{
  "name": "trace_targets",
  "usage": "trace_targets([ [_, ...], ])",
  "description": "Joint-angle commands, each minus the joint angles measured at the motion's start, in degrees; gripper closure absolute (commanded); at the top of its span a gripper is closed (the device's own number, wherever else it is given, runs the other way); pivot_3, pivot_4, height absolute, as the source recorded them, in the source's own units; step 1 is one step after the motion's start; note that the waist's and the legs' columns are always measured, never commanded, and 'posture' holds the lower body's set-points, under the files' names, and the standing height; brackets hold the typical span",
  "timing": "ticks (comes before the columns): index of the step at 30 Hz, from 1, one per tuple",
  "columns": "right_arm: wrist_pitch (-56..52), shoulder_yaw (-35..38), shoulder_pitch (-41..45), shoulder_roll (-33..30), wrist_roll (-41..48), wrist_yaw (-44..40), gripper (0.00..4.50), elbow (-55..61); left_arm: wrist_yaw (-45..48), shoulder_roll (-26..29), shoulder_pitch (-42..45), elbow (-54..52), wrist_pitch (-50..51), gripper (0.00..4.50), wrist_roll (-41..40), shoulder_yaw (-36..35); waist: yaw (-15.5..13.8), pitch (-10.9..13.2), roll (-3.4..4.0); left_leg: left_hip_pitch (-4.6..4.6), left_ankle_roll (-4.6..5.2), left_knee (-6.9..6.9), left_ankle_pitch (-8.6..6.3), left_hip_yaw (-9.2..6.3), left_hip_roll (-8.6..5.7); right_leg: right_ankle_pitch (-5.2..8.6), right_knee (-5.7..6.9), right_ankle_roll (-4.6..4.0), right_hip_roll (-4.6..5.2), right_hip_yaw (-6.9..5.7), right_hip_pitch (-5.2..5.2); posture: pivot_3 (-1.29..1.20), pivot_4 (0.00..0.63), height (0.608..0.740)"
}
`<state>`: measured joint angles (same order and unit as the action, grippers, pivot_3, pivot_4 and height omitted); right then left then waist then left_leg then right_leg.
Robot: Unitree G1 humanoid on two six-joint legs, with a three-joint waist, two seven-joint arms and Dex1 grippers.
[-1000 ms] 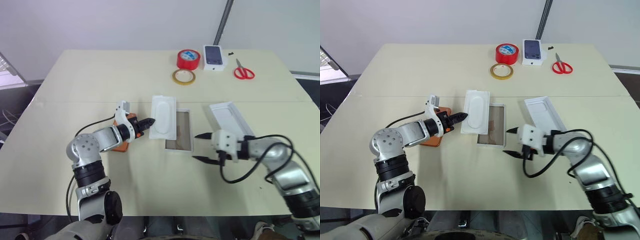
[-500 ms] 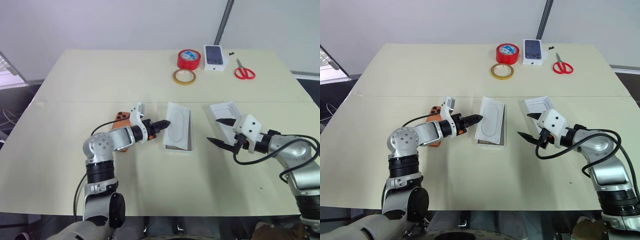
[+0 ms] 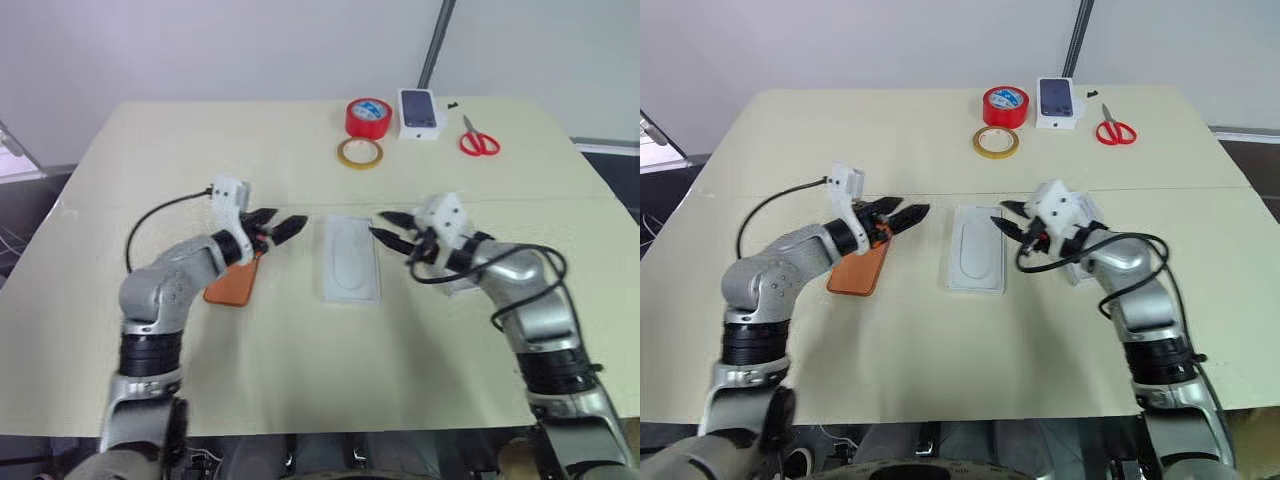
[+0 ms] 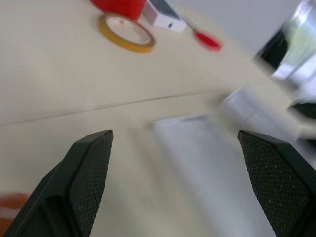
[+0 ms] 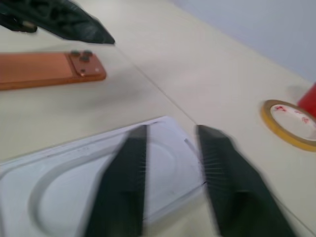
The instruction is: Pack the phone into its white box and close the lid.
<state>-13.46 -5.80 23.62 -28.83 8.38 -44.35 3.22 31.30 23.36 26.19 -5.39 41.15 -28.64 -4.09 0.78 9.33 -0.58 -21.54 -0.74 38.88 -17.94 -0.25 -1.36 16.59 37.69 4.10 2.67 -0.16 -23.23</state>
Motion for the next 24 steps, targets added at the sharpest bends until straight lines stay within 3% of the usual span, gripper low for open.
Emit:
trace_targets([
  [1,3.4,-5.5,1.9,1.1,-6.4,1.6,4.49,-4.0,11.9,6.4,-2.9,2.3,-15.1,0.25,5.4,2.1,0.0,0.0,0.02,0.0,0.0,-0.01,0.0,-0.01,0.01,0.0,-0.01,-0.01,0.0,0.0,-0.01,0.0,0.15,0.74],
  [3,4.9,-7.9,3.4,1.0,-10.3,3.0,4.49,-7.7,16.0,9.8,-4.8,4.8,-23.1,0.25,8.6,2.9,-0.2,0.0,0.02,-0.09,0.03,-0.02,-0.01,-0.01,0.01,0.01,-0.02,-0.02,0.05,0.0,-0.09,0.0,0.15,0.74],
  [6,5.9,-10.5,4.3,1.3,-11.9,1.6,4.49,-9.7,17.5,9.7,-4.9,7.1,-26.8,0.25,6.3,-0.6,-0.5,0.0,0.03,-0.3,0.18,0.05,-0.08,-0.03,-0.01,0.01,-0.05,-0.02,0.14,-0.03,-0.21,0.0,0.15,0.74],
  [8,7.1,-12.4,3.9,0.5,-13.3,-0.4,4.49,-9.7,16.0,9.5,-4.4,9.3,-31.7,0.25,8.9,-1.1,-0.4,0.0,0.02,-0.49,0.46,0.15,-0.25,-0.03,-0.01,0.0,-0.05,-0.01,0.15,-0.04,-0.35,0.0,0.15,0.74],
  [14,6.9,-15.1,1.3,-5.0,-15.1,-7.3,4.49,-5.9,15.4,7.9,-4.9,8.5,-31.6,0.25,7.8,-2.0,-0.1,0.0,0.01,-0.61,0.54,0.18,-0.28,-0.03,-0.01,-0.01,-0.03,0.02,0.13,-0.06,-0.44,0.0,0.15,0.74],
  [18,6.0,-14.8,1.4,-5.1,-15.6,-7.5,4.49,-5.5,15.1,7.6,-5.5,8.1,-31.1,0.25,7.9,-1.9,-0.1,0.0,0.0,-0.59,0.56,0.21,-0.29,-0.03,0.0,-0.01,0.02,0.02,0.13,-0.06,-0.43,0.0,0.15,0.74],
  [24,4.8,-9.6,4.8,0.5,-11.1,-3.1,4.49,-4.9,13.7,8.9,-3.1,9.1,-13.1,0.25,1.2,-3.8,0.1,0.0,-0.01,-0.52,0.57,0.23,-0.29,-0.04,0.0,-0.01,0.11,0.01,0.12,-0.06,-0.4,0.0,0.15,0.74],
])
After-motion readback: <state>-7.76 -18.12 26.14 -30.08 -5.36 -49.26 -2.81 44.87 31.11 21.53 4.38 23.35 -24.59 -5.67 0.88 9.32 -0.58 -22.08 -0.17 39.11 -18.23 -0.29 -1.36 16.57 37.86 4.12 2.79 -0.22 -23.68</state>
